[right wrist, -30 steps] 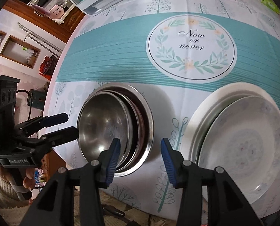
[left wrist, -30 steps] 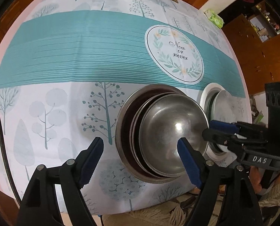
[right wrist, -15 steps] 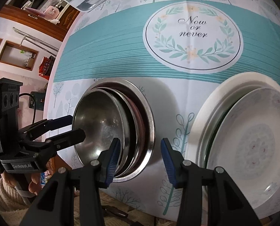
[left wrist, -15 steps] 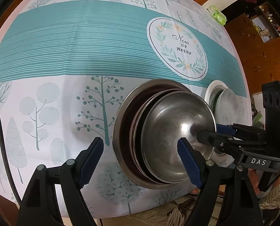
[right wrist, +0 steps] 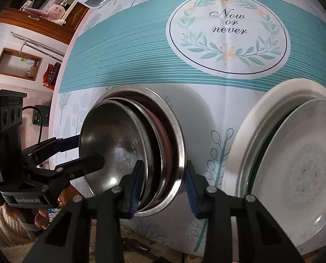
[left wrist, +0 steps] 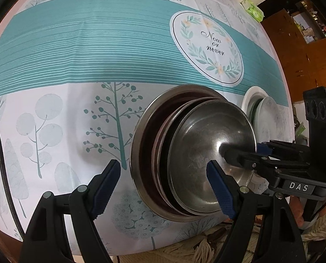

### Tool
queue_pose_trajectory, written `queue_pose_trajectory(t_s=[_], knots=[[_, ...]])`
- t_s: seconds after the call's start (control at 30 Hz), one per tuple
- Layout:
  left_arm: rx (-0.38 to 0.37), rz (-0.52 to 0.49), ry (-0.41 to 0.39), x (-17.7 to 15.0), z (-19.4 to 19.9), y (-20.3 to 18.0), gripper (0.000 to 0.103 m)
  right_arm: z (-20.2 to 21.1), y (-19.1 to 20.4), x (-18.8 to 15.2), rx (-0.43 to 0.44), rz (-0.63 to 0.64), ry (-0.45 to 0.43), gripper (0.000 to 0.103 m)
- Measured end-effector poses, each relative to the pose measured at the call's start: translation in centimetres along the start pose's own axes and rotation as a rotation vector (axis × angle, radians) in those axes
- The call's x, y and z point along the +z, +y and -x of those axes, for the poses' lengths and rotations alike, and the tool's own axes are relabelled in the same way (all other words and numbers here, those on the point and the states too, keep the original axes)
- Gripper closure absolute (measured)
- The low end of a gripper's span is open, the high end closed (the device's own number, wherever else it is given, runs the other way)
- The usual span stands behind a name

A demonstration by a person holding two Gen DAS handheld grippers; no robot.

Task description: Organize plates and bowls

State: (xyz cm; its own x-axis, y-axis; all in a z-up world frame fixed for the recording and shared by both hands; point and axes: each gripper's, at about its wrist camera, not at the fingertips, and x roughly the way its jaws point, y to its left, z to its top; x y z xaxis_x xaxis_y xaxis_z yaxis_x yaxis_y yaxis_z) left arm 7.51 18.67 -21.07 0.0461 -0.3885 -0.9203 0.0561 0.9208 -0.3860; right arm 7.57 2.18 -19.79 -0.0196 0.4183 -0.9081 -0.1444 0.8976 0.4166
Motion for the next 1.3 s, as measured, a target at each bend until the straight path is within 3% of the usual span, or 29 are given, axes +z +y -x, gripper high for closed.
queue_pose_trajectory(t_s=[0.2,0.43,0.53,0.7,0.8,1.3], knots=[[-0.005,0.001,0.016,0.1,-0.2,0.2,0.023,-0.3,0.1,0.2,-0.005,-0.005,0.003,0.068],[-0.006,0.001,0.026,0.1,-0.2,0.5,0.027,-0.5,0.0,0.3,-0.025,-0.014,0.003,0.076],[-0.005,-0.004,0.031,0.1,-0.2,0.5,0.032,-0.4,0.1,0.3,-0.034,-0.010,0.003,0.076],[0.000,-0.003,0.043,0.2,-0.3,0.6,0.052,-0.3,0.1,0.3,-0.048,-0.003,0.005,0.076],[-0.009,-0.001,0.050,0.2,-0.4,0.8,0.059,-0.3,0.2,0.3,-0.049,-0.002,0.006,0.076],[0.088,-0.047,0.030,0.0,1.2,-1.2,0.064,0.9,0.9,0.2,-0.059,0.039,-0.011,0.075]])
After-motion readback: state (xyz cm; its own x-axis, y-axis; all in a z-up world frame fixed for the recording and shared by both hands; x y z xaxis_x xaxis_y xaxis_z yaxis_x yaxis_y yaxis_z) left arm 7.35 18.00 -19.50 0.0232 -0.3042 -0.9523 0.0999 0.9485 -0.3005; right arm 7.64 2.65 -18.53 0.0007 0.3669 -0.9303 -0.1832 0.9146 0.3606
